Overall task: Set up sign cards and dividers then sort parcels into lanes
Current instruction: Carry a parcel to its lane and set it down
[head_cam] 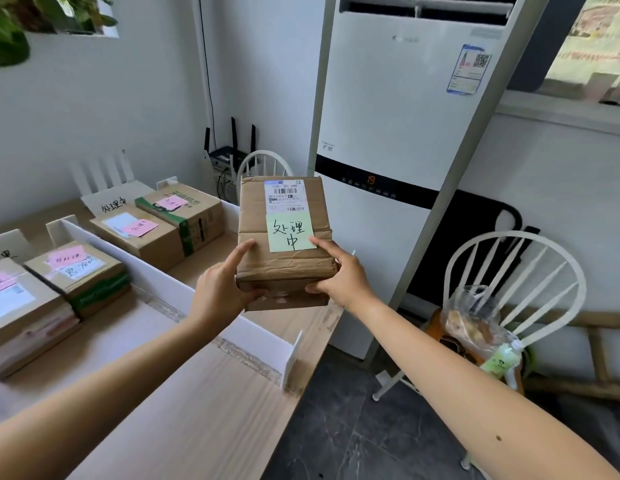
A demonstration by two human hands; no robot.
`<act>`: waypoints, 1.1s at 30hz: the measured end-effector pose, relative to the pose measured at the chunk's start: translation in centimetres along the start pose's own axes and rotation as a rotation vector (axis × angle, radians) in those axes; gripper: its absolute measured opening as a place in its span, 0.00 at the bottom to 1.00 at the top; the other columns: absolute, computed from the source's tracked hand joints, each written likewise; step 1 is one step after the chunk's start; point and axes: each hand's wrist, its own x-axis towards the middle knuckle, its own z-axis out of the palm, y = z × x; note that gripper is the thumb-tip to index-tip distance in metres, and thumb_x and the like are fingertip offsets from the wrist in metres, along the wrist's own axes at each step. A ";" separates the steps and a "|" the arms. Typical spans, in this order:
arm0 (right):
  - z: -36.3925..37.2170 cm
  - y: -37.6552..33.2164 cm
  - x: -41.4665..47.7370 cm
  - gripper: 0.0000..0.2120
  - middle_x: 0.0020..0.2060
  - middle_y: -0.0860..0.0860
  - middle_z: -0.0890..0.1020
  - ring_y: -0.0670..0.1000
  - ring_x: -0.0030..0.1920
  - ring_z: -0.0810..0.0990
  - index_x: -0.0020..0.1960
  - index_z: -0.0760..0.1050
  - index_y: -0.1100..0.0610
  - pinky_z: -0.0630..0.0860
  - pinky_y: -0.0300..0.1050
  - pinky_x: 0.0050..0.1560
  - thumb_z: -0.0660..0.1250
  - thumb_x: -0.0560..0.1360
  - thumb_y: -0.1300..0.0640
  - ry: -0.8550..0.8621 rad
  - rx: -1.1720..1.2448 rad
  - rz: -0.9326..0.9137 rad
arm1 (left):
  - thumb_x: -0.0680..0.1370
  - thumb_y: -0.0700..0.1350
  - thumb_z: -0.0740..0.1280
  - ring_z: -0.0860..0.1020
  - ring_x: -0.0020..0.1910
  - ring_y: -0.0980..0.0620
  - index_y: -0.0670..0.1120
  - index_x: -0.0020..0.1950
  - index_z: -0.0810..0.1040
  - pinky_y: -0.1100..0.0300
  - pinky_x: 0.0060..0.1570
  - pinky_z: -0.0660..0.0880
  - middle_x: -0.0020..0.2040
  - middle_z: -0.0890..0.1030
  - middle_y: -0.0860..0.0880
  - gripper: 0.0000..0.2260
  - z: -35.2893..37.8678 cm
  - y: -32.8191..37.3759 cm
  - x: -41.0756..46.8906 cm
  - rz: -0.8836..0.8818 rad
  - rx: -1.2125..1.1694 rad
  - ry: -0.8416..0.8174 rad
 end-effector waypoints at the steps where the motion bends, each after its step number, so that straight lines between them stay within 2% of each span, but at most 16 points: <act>1: 0.1 0.2 0.5 0.42 0.64 0.46 0.74 0.50 0.63 0.73 0.68 0.71 0.44 0.72 0.48 0.67 0.78 0.61 0.71 -0.002 0.002 -0.002 | 0.65 0.47 0.79 0.80 0.46 0.39 0.51 0.72 0.67 0.51 0.43 0.75 0.53 0.82 0.41 0.38 0.2 -0.2 0.2 -0.003 0.000 0.001; 6: 0.1 1.3 3.0 0.42 0.64 0.47 0.75 0.51 0.63 0.74 0.68 0.71 0.43 0.74 0.48 0.65 0.77 0.61 0.72 -0.030 0.031 -0.013 | 0.65 0.45 0.79 0.79 0.48 0.38 0.49 0.72 0.66 0.47 0.46 0.78 0.55 0.81 0.40 0.39 1.2 -0.7 1.4 -0.015 0.009 0.013; 15: -1.3 3.6 9.0 0.43 0.62 0.47 0.77 0.49 0.60 0.77 0.68 0.72 0.43 0.75 0.44 0.62 0.77 0.59 0.72 -0.114 0.053 -0.055 | 0.63 0.47 0.80 0.80 0.44 0.38 0.49 0.72 0.68 0.50 0.43 0.75 0.49 0.83 0.40 0.40 4.0 -0.7 4.7 -0.104 0.100 0.065; 20: -2.9 5.1 13.2 0.43 0.62 0.45 0.76 0.48 0.60 0.76 0.68 0.72 0.45 0.73 0.33 0.58 0.77 0.59 0.73 -0.200 0.069 -0.076 | 0.62 0.47 0.81 0.80 0.44 0.38 0.50 0.72 0.68 0.51 0.43 0.74 0.48 0.83 0.40 0.40 6.7 -0.5 6.9 -0.174 0.130 0.096; 24: -3.7 6.1 16.3 0.43 0.63 0.46 0.76 0.48 0.63 0.74 0.68 0.73 0.44 0.73 0.36 0.61 0.76 0.59 0.73 -0.268 0.072 -0.101 | 0.62 0.48 0.81 0.80 0.44 0.37 0.50 0.72 0.67 0.50 0.42 0.75 0.49 0.83 0.40 0.41 8.6 -0.4 8.2 -0.231 0.159 0.132; 29: -4.6 7.5 20.1 0.43 0.64 0.46 0.76 0.49 0.64 0.74 0.67 0.73 0.43 0.72 0.45 0.66 0.77 0.58 0.72 -0.348 0.053 -0.139 | 0.62 0.47 0.81 0.80 0.45 0.37 0.49 0.72 0.68 0.51 0.43 0.75 0.50 0.82 0.40 0.41 10.7 0.9 9.4 -0.310 0.191 0.192; 33: -4.8 8.7 22.0 0.42 0.66 0.48 0.74 0.51 0.64 0.73 0.67 0.73 0.44 0.74 0.42 0.63 0.76 0.60 0.73 -0.474 0.047 -0.121 | 0.63 0.48 0.80 0.79 0.45 0.37 0.48 0.72 0.67 0.51 0.42 0.74 0.49 0.83 0.39 0.40 12.1 1.8 9.1 -0.399 0.230 0.178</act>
